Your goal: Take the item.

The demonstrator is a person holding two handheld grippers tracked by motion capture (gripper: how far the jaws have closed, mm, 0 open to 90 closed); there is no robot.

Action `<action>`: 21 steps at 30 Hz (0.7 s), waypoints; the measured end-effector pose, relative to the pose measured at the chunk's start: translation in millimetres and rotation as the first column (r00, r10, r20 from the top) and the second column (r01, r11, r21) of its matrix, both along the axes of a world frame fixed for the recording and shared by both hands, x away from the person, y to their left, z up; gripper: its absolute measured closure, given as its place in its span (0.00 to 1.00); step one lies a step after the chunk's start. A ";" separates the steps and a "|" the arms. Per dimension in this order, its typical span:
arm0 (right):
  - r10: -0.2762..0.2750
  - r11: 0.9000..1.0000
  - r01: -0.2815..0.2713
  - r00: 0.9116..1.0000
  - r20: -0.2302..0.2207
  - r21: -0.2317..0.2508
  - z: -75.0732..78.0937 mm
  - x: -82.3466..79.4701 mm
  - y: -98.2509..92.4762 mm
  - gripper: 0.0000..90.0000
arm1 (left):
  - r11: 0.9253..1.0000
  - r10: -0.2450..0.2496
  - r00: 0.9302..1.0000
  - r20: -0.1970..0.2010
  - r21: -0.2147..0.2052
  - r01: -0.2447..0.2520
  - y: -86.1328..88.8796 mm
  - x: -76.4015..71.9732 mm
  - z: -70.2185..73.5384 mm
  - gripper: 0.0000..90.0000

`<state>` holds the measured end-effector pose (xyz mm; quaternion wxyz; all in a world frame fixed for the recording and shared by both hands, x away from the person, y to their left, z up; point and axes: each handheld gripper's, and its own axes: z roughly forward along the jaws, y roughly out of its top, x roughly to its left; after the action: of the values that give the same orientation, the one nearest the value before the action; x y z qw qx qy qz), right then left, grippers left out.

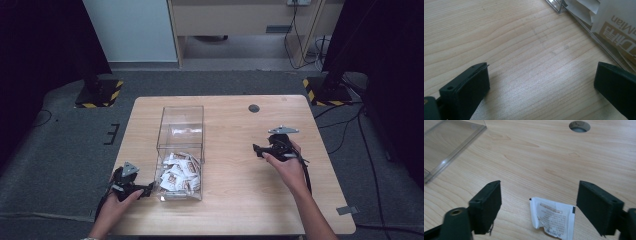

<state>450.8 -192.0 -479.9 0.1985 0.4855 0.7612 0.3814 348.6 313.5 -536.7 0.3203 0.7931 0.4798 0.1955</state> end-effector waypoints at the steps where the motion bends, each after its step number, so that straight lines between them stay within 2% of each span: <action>1: 0.000 1.000 0.000 1.000 0.001 0.006 1.9 -1.1 0.9 0.16 | 1.000 0.000 1.000 0.000 0.000 0.000 0.0 0.0 0.0 0.00; 6: 0.012 1.000 -0.012 1.000 0.022 0.013 9.8 -6.4 3.1 0.10 | 1.000 0.000 1.000 0.000 0.000 0.000 0.0 0.0 0.0 0.00; 10: 0.020 1.000 -0.020 1.000 0.018 0.017 11.5 -10.6 2.8 0.08 | 1.000 0.000 1.000 0.000 0.000 0.000 0.0 0.0 0.0 0.00; 11: 0.024 0.999 -0.024 0.999 0.023 0.022 11.2 -16.3 2.0 0.08 | 1.000 0.000 1.000 0.000 0.000 0.000 0.0 0.0 0.0 0.00; 17: 0.062 0.998 -0.063 0.998 0.025 0.014 -2.3 -42.4 -5.0 0.07 | 1.000 0.000 1.000 0.000 0.000 0.000 0.0 0.0 0.0 0.00; 18: 0.062 0.998 -0.063 0.998 0.025 0.014 -2.3 -42.4 -5.0 0.07 | 1.000 0.000 1.000 0.000 0.000 0.000 0.0 0.0 0.0 0.00; 19: 0.071 0.997 -0.071 0.997 0.017 0.009 -10.1 -51.7 -8.1 0.07 | 1.000 0.000 1.000 0.000 0.000 0.000 0.0 0.0 0.0 0.00; 21: 0.076 0.997 -0.076 0.997 0.004 -0.001 -18.6 -60.2 -10.5 0.08 | 1.000 0.000 1.000 0.000 0.000 0.000 0.0 0.0 0.0 0.00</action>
<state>390.6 -202.5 -498.5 0.1859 0.4554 0.7788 0.3892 348.6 313.5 -536.7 0.3203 0.7931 0.4797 0.1956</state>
